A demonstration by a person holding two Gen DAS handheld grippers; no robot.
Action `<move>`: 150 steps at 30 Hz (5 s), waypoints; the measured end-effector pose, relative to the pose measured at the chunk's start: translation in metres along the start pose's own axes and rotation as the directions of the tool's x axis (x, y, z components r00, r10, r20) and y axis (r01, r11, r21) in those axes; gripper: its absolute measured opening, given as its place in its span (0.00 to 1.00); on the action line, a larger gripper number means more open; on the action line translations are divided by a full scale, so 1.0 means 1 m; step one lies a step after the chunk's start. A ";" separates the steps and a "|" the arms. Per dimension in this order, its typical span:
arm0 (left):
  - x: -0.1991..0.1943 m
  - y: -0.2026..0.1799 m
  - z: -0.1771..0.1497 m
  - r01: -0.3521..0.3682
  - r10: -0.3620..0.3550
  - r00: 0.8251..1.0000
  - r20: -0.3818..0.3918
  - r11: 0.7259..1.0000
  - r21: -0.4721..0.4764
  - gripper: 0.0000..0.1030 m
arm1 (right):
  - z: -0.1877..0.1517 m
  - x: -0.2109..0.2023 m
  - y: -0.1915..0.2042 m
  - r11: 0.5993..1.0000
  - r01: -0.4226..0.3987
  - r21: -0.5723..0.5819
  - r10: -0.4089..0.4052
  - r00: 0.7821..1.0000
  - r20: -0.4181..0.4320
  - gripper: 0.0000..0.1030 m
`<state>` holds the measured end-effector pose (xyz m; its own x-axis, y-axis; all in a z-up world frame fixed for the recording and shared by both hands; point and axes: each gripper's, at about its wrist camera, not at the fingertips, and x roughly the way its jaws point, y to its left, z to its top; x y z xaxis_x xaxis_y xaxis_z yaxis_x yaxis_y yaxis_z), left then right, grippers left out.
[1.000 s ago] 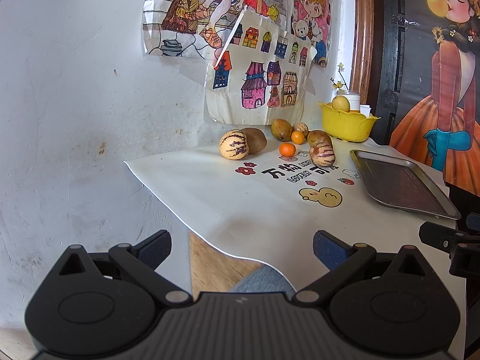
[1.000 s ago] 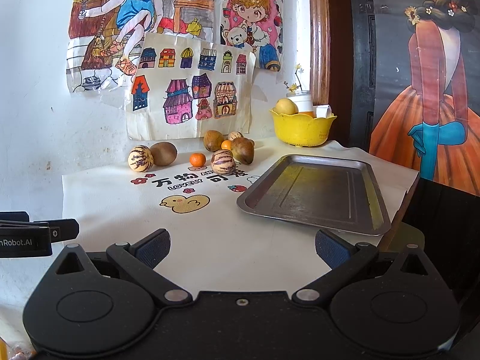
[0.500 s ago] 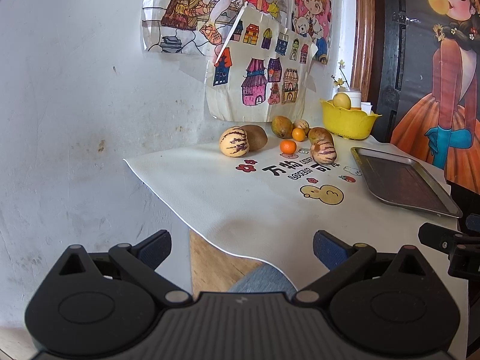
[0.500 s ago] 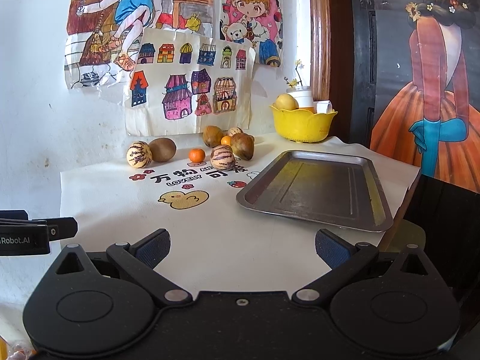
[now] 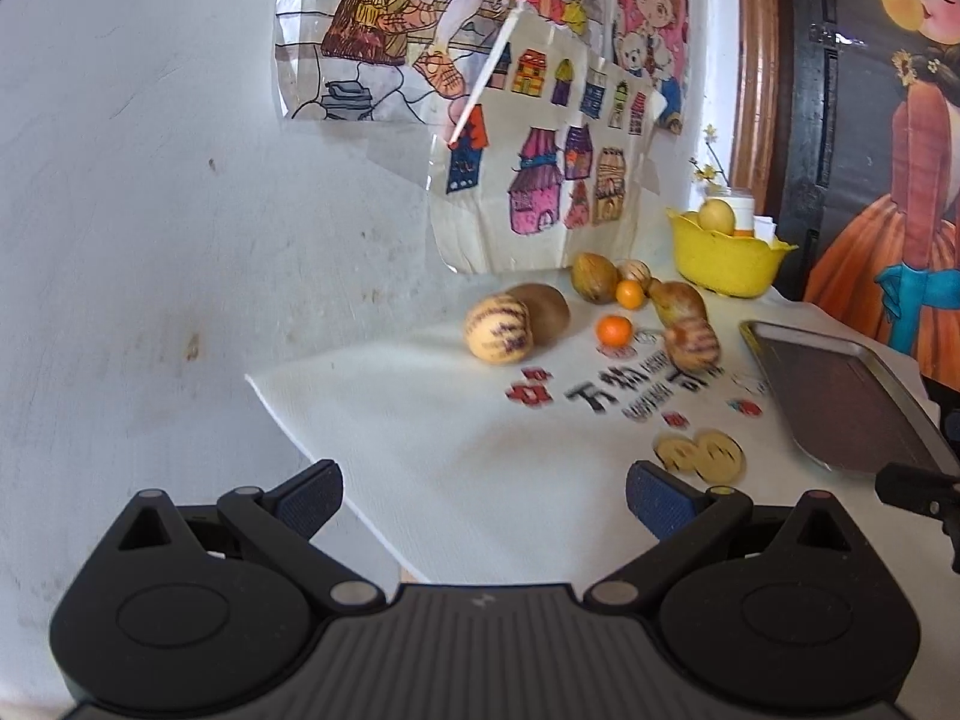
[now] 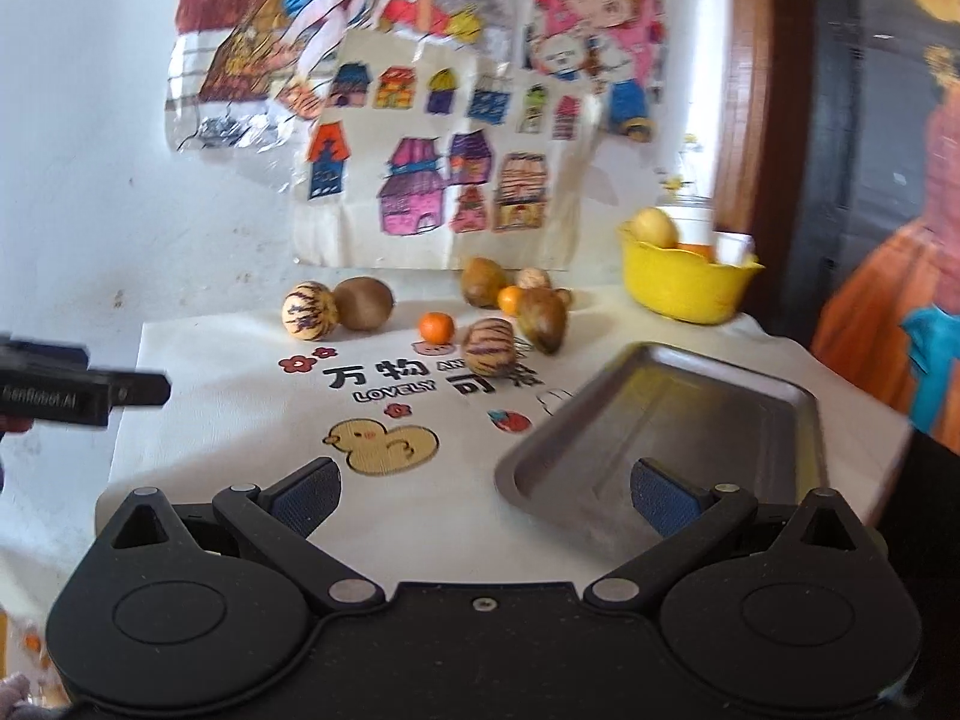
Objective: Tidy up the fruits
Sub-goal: 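Grasp the striped pepino melon with the left tool while the right tool grasps a small orange, then carry the pepino and orange to the metal tray and release both, then withdraw both open tools from the tray toward the remaining fruits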
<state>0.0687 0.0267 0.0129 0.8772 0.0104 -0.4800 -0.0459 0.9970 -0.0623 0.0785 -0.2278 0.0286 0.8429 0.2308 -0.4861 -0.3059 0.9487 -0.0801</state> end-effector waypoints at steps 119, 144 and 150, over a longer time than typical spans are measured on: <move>0.243 -0.249 0.085 0.496 -0.459 0.860 -0.222 0.853 0.162 0.52 | 0.033 0.204 -0.247 0.992 0.123 0.004 -0.121 0.978 -0.168 0.37; 0.154 -0.185 0.113 0.393 -0.392 0.919 -0.038 0.920 0.013 1.00 | 0.065 0.099 -0.210 0.994 0.102 0.042 -0.101 0.995 -0.018 0.97; 0.117 -0.153 0.096 0.332 -0.332 0.943 -0.008 0.943 0.009 1.00 | 0.058 0.062 -0.174 0.998 0.042 0.048 -0.043 0.999 0.014 0.99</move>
<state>0.2240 -0.1169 0.0503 0.8386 -0.3222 -0.4392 0.2527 0.9444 -0.2102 0.2095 -0.3657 0.0633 0.8612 0.1926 -0.4704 -0.2482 0.9669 -0.0585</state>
